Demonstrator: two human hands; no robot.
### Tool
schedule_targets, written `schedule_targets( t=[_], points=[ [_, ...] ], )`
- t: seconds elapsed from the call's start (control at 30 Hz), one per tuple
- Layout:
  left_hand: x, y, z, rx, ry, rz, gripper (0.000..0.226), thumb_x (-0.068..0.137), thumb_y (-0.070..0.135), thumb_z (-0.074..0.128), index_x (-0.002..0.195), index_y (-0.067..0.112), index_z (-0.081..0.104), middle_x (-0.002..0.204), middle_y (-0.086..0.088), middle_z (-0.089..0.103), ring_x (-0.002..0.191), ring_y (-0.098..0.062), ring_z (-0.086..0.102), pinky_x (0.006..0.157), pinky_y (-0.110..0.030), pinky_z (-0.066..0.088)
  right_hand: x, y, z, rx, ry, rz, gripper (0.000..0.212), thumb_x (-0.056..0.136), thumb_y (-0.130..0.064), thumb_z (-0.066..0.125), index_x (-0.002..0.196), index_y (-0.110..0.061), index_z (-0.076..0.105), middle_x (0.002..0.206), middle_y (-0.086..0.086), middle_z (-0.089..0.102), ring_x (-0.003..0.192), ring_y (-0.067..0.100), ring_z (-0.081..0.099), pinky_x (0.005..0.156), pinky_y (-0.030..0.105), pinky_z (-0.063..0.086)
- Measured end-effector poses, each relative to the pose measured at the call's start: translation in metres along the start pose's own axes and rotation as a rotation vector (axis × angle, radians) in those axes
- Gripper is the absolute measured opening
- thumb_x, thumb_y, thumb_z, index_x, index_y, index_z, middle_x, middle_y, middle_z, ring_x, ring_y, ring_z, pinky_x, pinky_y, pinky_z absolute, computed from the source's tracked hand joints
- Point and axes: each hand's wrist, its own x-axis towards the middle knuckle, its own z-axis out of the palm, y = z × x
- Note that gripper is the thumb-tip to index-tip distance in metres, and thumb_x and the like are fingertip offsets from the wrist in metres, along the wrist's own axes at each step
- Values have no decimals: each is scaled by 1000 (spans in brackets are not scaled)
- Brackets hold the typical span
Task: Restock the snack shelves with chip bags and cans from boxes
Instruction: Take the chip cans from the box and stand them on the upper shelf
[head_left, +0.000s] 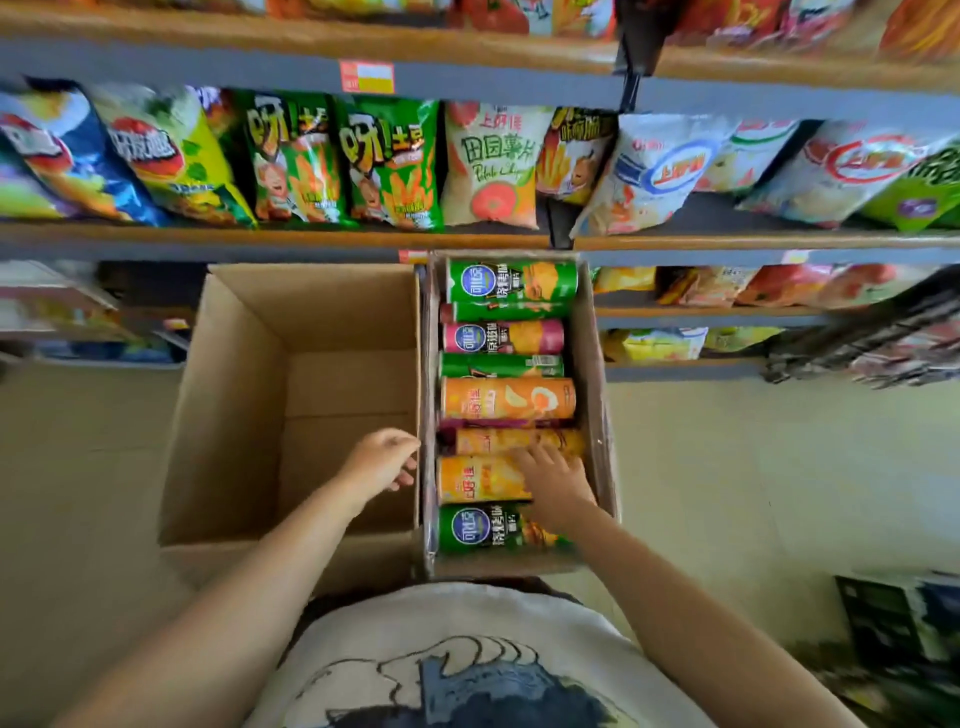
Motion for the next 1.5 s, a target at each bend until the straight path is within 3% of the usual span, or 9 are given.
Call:
schedule_targets(
  t=[0.27, 0.43, 0.57, 0.77, 0.87, 0.97, 1.17, 1.37, 1.5],
  points=[
    [-9, -1, -11, -171, 76, -102, 16, 98, 23, 58, 107, 13, 67, 85, -8, 68, 68, -19, 65, 65, -29, 52, 19, 2, -16, 4, -128, 13, 93, 73, -44, 82, 147, -17, 32, 149, 11, 37, 135, 34, 41, 106, 49, 43],
    [-3, 10, -2, -360, 122, -108, 35, 100, 34, 52, 111, 4, 67, 79, -9, 64, 63, -21, 63, 62, -30, 51, -11, 10, -20, 845, -82, 42, 71, 78, -33, 81, 133, -16, 39, 121, 1, 58, 110, 20, 58, 92, 36, 52],
    [-13, 25, 28, -512, -132, -73, 45, 96, 52, 54, 115, 12, 63, 94, -12, 70, 81, -25, 68, 75, -36, 55, -21, -7, -39, 1355, -31, -43, 73, 76, -47, 79, 137, -27, 44, 119, -1, 68, 106, 17, 67, 94, 44, 56],
    [-14, 26, 27, -779, -267, -127, 61, 82, 54, 64, 123, 9, 64, 105, -17, 75, 90, -29, 73, 86, -43, 54, -7, -15, -92, 1039, 84, -40, 56, 100, -55, 46, 94, -4, 70, 80, 6, 70, 76, 22, 66, 80, 39, 54],
    [-11, 17, 13, -755, -184, -152, 55, 80, 51, 67, 116, 10, 66, 93, -14, 77, 76, -26, 74, 77, -40, 56, 25, 7, -92, 605, 255, 69, 41, 96, -42, 58, 126, -15, 58, 118, 5, 60, 99, 23, 58, 87, 40, 50],
    [-8, 4, 1, -813, -114, -184, 67, 68, 57, 74, 120, 14, 64, 100, -15, 76, 89, -29, 74, 89, -46, 55, 54, 27, -80, 217, 194, 100, 72, 90, -39, 66, 149, -21, 31, 151, 6, 38, 139, 29, 36, 111, 48, 34],
    [-14, -12, -5, -875, -53, -228, 85, 58, 62, 75, 128, 15, 62, 110, -14, 75, 104, -32, 70, 103, -55, 47, 76, 29, -45, -34, 83, 124, 74, 89, -39, 65, 148, -17, 26, 146, 13, 36, 133, 33, 39, 109, 50, 37],
    [-20, -4, -14, -865, -93, -233, 53, 86, 53, 66, 120, 13, 64, 93, -14, 77, 81, -28, 75, 82, -43, 56, 46, 20, -37, 594, 34, 192, 90, 74, -45, 81, 145, -18, 33, 127, 6, 58, 107, 27, 63, 78, 34, 51],
    [-22, 24, -27, -856, -107, -151, 49, 88, 45, 68, 126, 16, 61, 98, -14, 77, 93, -30, 72, 90, -48, 53, -3, 0, -68, 1213, 216, 221, 59, 77, -42, 82, 125, -23, 52, 104, -6, 68, 91, 13, 66, 73, 28, 57]
  ],
)
